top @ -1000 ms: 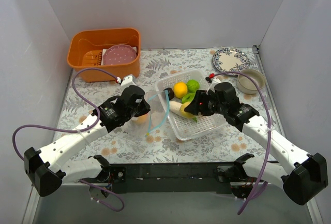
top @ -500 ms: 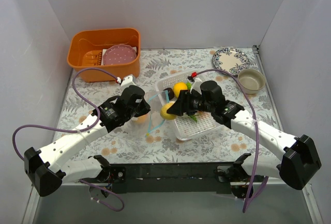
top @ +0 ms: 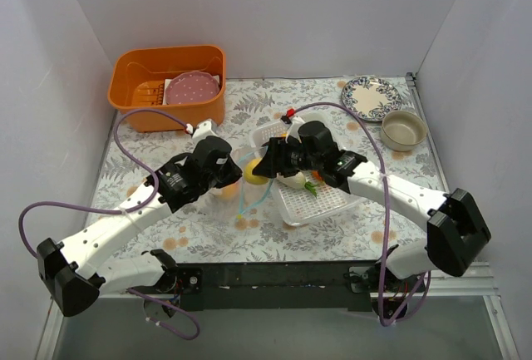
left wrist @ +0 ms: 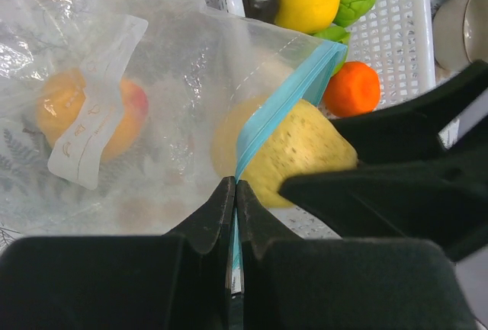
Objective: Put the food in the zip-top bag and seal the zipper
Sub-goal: Place the fake fruit in the zipper food storage bag.
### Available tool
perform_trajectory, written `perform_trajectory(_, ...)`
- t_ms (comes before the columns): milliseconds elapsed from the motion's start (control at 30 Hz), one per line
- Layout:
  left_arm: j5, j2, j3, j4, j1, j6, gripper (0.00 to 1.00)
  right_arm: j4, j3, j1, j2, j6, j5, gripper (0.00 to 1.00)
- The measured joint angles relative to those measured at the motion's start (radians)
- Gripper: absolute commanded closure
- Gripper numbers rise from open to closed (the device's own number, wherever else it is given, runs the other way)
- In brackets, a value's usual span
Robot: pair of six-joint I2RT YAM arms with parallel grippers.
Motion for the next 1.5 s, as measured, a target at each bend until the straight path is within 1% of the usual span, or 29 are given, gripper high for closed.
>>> perform_trajectory(200,-0.011,-0.051,0.007,-0.047,0.000,-0.048,1.00,-0.055,0.111,0.000,0.152,-0.045,0.026,0.70)
perform_trajectory(367,-0.032,-0.093,0.018,-0.118,0.000,-0.116,1.00,-0.080,0.246,0.000,0.277,-0.100,0.024,0.69)
perform_trajectory(533,-0.048,-0.121,0.021,-0.164,0.000,-0.163,1.00,-0.137,0.453,0.000,0.424,-0.169,-0.034,0.68)
perform_trajectory(600,-0.062,-0.127,0.022,-0.175,0.000,-0.171,1.00,-0.135,0.485,0.000,0.451,-0.183,-0.059,0.67)
perform_trajectory(633,-0.072,-0.128,0.023,-0.182,0.000,-0.174,1.00,-0.135,0.486,0.000,0.452,-0.188,-0.069,0.63)
perform_trajectory(700,-0.092,-0.128,0.029,-0.196,0.000,-0.178,1.00,-0.140,0.478,0.000,0.451,-0.193,-0.089,0.59)
perform_trajectory(767,-0.108,-0.128,0.032,-0.202,0.000,-0.178,1.00,-0.132,0.455,0.000,0.443,-0.194,-0.104,0.47)
perform_trajectory(833,-0.125,-0.128,0.035,-0.206,0.000,-0.177,1.00,-0.132,0.420,0.000,0.425,-0.195,-0.123,0.33)
perform_trajectory(900,-0.139,-0.128,0.037,-0.206,0.000,-0.175,1.00,-0.132,0.386,0.000,0.407,-0.195,-0.143,0.27)
perform_trajectory(933,-0.145,-0.126,0.037,-0.206,0.000,-0.174,1.00,-0.133,0.372,0.000,0.396,-0.195,-0.152,0.18)
perform_trajectory(967,-0.152,-0.122,0.038,-0.206,0.000,-0.172,1.00,-0.132,0.359,0.000,0.386,-0.194,-0.159,0.17)
perform_trajectory(1100,-0.163,-0.094,0.044,-0.203,0.000,-0.164,1.00,-0.130,0.309,0.000,0.319,-0.193,-0.173,0.12)
perform_trajectory(1267,-0.164,-0.073,0.050,-0.194,0.000,-0.150,1.00,-0.125,0.274,0.000,0.187,-0.192,-0.165,0.12)
perform_trajectory(1333,-0.166,-0.071,0.055,-0.191,0.000,-0.146,1.00,-0.120,0.245,0.000,0.121,-0.192,-0.129,0.12)
perform_trajectory(1467,-0.169,-0.075,0.063,-0.190,0.000,-0.140,1.00,-0.137,0.172,0.000,0.014,-0.186,-0.032,0.18)
perform_trajectory(1500,-0.169,-0.079,0.063,-0.190,0.000,-0.140,1.00,-0.140,0.159,0.000,0.007,-0.184,-0.021,0.23)
